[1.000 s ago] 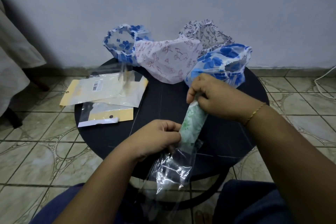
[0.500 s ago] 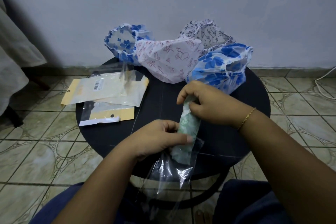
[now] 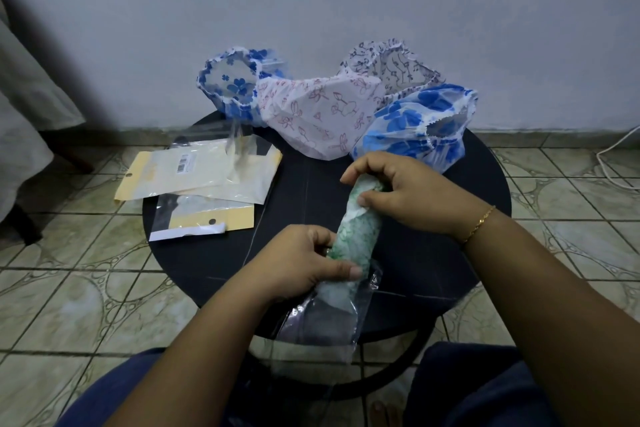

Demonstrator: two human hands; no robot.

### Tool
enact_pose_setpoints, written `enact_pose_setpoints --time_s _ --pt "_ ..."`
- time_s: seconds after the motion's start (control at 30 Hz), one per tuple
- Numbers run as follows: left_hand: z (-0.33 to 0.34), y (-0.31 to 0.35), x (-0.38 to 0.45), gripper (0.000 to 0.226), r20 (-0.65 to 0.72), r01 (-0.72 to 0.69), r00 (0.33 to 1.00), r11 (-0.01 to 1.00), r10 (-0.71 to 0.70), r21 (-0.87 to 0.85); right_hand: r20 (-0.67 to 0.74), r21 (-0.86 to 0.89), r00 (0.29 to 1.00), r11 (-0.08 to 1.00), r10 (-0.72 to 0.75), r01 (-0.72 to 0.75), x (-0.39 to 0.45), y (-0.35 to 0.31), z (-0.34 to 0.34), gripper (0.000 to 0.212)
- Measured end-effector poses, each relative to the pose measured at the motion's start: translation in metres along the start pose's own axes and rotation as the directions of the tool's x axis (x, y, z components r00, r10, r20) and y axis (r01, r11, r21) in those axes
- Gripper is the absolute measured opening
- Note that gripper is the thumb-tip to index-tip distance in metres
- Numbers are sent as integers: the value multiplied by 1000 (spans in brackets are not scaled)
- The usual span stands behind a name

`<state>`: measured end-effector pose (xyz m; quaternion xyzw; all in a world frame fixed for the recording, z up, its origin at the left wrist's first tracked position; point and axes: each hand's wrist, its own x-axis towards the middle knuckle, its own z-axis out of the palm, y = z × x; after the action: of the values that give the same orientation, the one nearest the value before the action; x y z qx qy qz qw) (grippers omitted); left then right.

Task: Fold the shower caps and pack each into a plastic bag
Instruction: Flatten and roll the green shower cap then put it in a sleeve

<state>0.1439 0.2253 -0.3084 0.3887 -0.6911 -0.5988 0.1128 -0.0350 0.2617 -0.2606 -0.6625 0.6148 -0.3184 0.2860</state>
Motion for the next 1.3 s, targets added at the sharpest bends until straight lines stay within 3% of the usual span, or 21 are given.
enact_pose_setpoints --time_s 0.27,0.5,0.63,0.87,1.03,1.3 --pt "2 1 -4 23 -6 -3 1000 999 2 -46 66 -11 996 998 56 -56 -1 6 1 28" --pt "1 4 -4 28 -3 2 1000 983 -3 -181 91 75 994 995 57 -64 -2 2 18 33" --pt "-2 4 -2 27 2 2 1000 975 -1 -220 111 208 992 975 58 -80 -5 -5 23 36" --pt "0 -1 2 47 -56 -45 998 978 34 -205 93 177 987 974 129 -144 -6 -6 27 31" --pt "-1 -6 9 36 -196 -124 975 986 101 -108 97 162 989 978 115 -130 -9 -10 35 21" --pt "-4 -4 7 8 3 -85 996 946 91 -312 32 -43 999 999 -22 23 -14 -14 44 35"
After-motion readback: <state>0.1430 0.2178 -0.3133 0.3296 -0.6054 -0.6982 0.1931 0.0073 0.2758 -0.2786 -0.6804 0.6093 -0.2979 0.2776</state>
